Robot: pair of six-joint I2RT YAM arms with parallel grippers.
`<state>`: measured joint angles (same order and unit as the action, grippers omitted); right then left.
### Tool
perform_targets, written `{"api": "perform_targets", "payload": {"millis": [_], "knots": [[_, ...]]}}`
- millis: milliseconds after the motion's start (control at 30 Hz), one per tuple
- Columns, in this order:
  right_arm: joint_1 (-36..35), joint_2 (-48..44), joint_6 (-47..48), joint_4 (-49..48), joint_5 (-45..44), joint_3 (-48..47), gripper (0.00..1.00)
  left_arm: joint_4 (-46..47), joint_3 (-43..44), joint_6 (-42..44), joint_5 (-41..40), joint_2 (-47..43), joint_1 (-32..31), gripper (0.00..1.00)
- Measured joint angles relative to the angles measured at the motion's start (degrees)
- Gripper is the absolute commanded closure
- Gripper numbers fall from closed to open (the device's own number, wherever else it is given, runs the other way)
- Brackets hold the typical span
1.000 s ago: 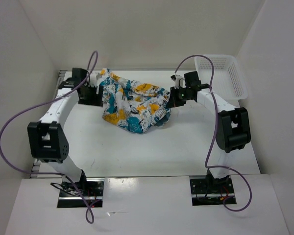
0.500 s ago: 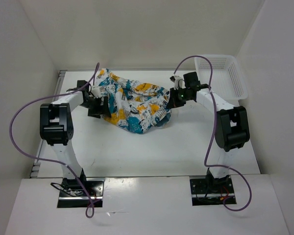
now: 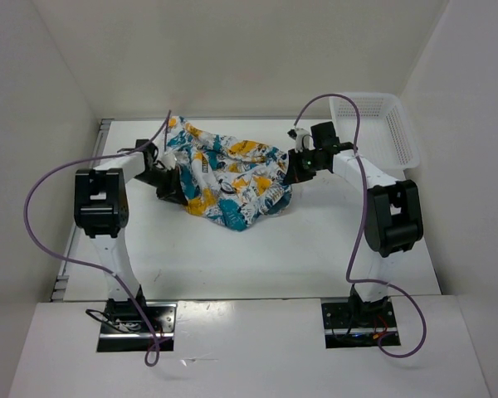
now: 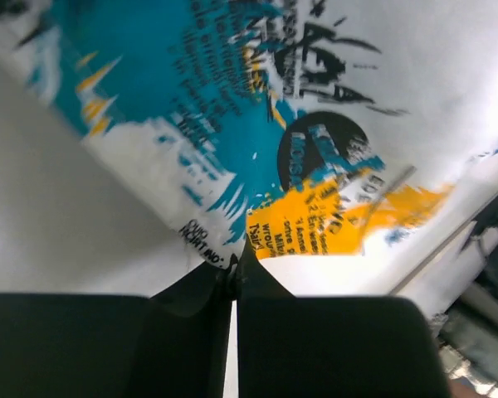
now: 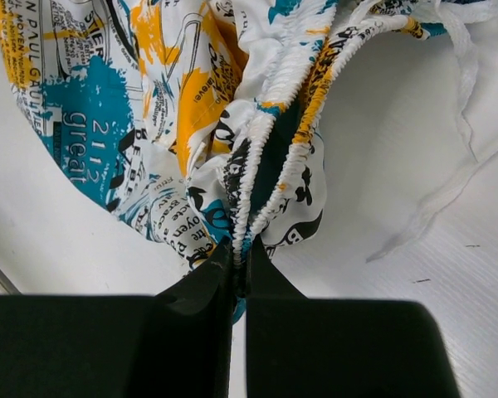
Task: Fold and stack the shorts
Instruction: Flatten the shorts out
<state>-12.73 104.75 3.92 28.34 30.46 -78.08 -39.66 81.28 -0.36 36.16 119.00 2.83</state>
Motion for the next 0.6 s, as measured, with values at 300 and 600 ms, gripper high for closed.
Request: {"api": "perform_targets", "payload": {"millis": [300, 600], "knots": [[0.0, -5.81, 2.78, 0.55, 0.7, 4.61, 1.0, -15.78, 19.3, 0.07, -6.32, -6.64, 6.69, 0.9], [0.0, -6.73, 0.7, -0.04, 2.45, 8.24, 1.0, -21.44, 43.28, 0.17, -4.61, 13.55, -10.95, 0.49]]}}
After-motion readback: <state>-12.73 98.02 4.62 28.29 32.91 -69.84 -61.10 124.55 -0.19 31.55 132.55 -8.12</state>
